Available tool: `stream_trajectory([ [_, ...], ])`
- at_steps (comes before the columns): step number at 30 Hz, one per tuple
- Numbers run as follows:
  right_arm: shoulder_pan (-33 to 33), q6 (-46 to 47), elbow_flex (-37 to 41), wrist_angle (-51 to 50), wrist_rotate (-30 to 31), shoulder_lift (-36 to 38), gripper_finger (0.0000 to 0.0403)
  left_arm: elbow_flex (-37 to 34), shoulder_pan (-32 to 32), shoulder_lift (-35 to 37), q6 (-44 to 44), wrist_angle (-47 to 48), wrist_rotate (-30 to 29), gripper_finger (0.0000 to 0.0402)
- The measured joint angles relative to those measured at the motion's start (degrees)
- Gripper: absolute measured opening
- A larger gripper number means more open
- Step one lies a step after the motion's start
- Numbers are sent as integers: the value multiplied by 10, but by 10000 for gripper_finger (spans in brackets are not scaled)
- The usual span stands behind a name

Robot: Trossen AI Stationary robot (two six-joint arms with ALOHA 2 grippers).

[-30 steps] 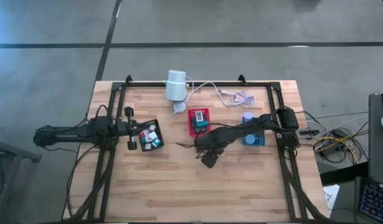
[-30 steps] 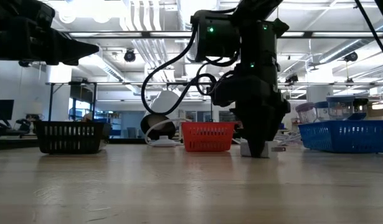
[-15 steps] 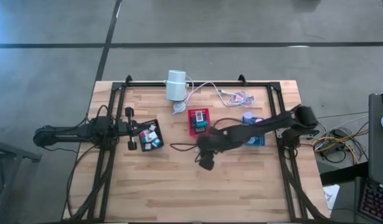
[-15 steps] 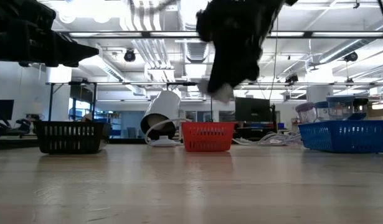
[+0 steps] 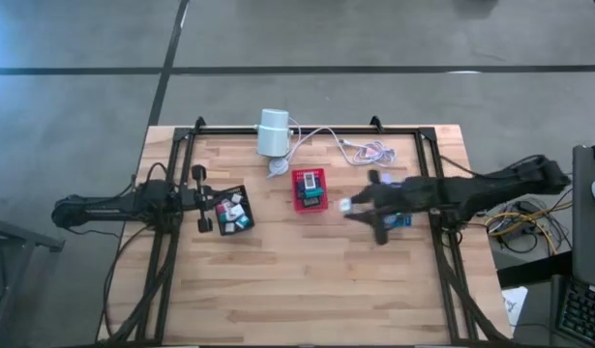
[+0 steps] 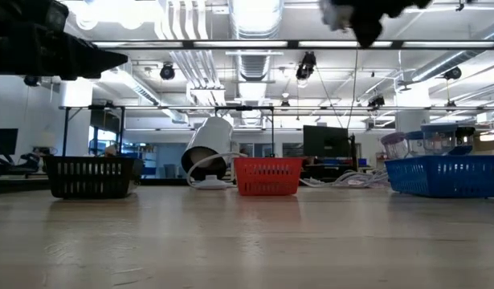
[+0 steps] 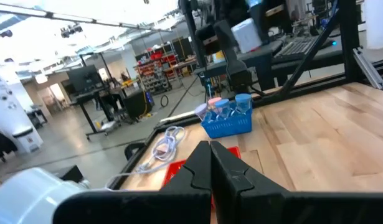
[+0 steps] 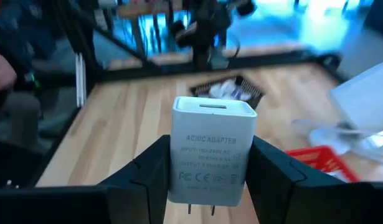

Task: Pick & Place Office items
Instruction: Put the white charger adapter into the black basket

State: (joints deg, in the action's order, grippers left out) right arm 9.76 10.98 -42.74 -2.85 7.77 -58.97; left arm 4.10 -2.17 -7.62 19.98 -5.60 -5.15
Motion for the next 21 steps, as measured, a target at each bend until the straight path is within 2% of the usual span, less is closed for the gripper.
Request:
stream_trajectory([
  [5,-6,-19,148,81,-2,164,157,11,0,0,18,-13,0,0],
  [10,-13,-24,255,103,-1,307,157,12,0,0,31,-55,0,0],
  [16,-23,-35,332,111,-5,432,157,12,0,0,50,-75,0,0],
  [21,-23,-37,370,102,-7,492,157,12,0,0,53,-75,0,0],
])
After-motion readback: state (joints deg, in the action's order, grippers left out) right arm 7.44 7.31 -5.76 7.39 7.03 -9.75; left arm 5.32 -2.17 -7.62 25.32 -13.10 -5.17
